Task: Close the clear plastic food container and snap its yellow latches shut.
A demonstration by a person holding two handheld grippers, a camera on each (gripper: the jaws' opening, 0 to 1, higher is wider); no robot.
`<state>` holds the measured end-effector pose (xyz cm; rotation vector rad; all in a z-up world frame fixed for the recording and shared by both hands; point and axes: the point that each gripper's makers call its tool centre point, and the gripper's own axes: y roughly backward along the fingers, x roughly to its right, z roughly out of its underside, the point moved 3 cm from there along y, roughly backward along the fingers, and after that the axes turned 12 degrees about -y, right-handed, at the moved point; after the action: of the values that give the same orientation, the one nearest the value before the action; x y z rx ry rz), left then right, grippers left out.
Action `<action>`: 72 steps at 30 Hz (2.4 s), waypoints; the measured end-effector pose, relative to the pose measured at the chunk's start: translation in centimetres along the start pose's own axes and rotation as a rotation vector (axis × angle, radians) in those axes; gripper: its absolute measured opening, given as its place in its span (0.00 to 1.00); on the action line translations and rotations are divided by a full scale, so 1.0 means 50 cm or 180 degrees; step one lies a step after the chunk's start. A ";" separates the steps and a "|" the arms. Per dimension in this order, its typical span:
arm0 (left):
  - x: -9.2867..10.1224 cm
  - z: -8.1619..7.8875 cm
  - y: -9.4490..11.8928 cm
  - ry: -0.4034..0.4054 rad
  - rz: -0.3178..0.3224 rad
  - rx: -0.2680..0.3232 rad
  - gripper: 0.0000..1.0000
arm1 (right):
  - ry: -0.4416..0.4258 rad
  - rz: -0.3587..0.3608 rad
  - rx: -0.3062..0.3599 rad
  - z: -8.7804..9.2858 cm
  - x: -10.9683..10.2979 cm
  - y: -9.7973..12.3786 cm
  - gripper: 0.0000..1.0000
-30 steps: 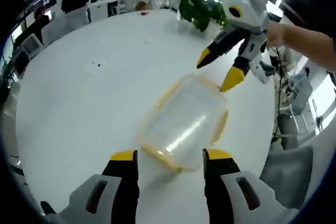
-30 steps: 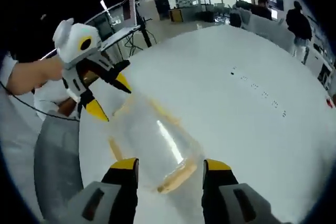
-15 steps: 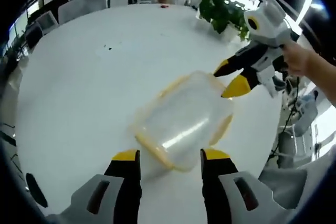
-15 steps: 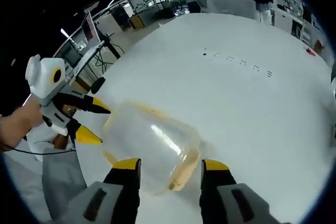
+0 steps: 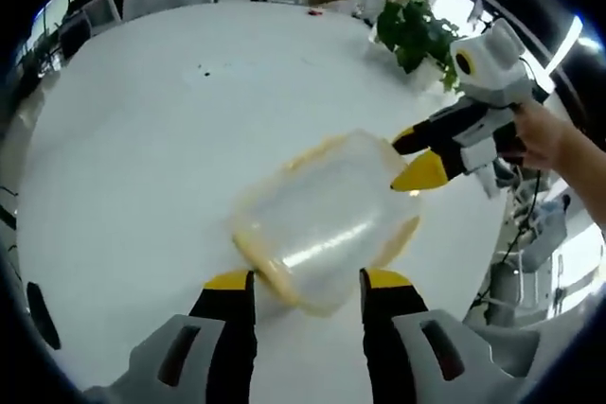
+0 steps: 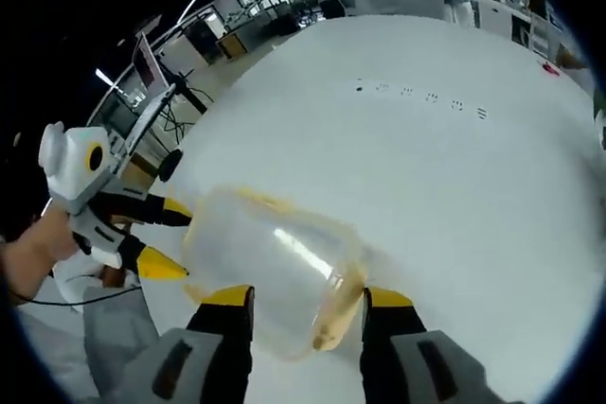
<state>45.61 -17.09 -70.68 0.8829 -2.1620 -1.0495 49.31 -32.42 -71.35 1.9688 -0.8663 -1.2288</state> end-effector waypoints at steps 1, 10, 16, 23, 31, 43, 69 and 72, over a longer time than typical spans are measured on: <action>-0.001 0.002 -0.001 0.0005 -0.0005 -0.0032 0.39 | 0.0015 0.0038 -0.0008 0.001 0.004 -0.001 0.38; -0.003 -0.001 -0.005 0.0048 -0.0013 -0.0168 0.33 | 0.0012 0.0123 -0.0002 0.000 0.000 -0.002 0.34; -0.002 -0.001 -0.007 0.0036 -0.0002 -0.0232 0.30 | 0.0001 0.0146 -0.0022 0.000 -0.001 -0.004 0.31; -0.011 0.006 -0.037 0.0194 -0.0063 -0.0288 0.27 | 0.0005 0.0135 -0.0147 -0.005 -0.004 -0.010 0.28; -0.008 0.000 -0.027 0.0217 -0.0040 -0.0263 0.27 | -0.0041 0.0140 -0.0171 0.002 -0.005 -0.006 0.28; -0.024 0.000 -0.008 0.0093 0.0060 -0.0319 0.28 | -0.0423 0.0278 -0.0060 0.046 -0.034 -0.005 0.29; -0.032 0.020 0.035 -0.0388 0.0038 -0.0238 0.29 | -0.0076 0.0326 -0.0014 0.060 -0.032 0.025 0.33; -0.037 0.018 0.047 -0.0522 0.0021 -0.0272 0.32 | 0.0034 0.0297 -0.0035 0.060 -0.036 0.030 0.36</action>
<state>45.36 -14.17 -69.61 0.7737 -2.2325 -1.2397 45.67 -32.38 -70.32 1.9028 -0.9333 -1.1663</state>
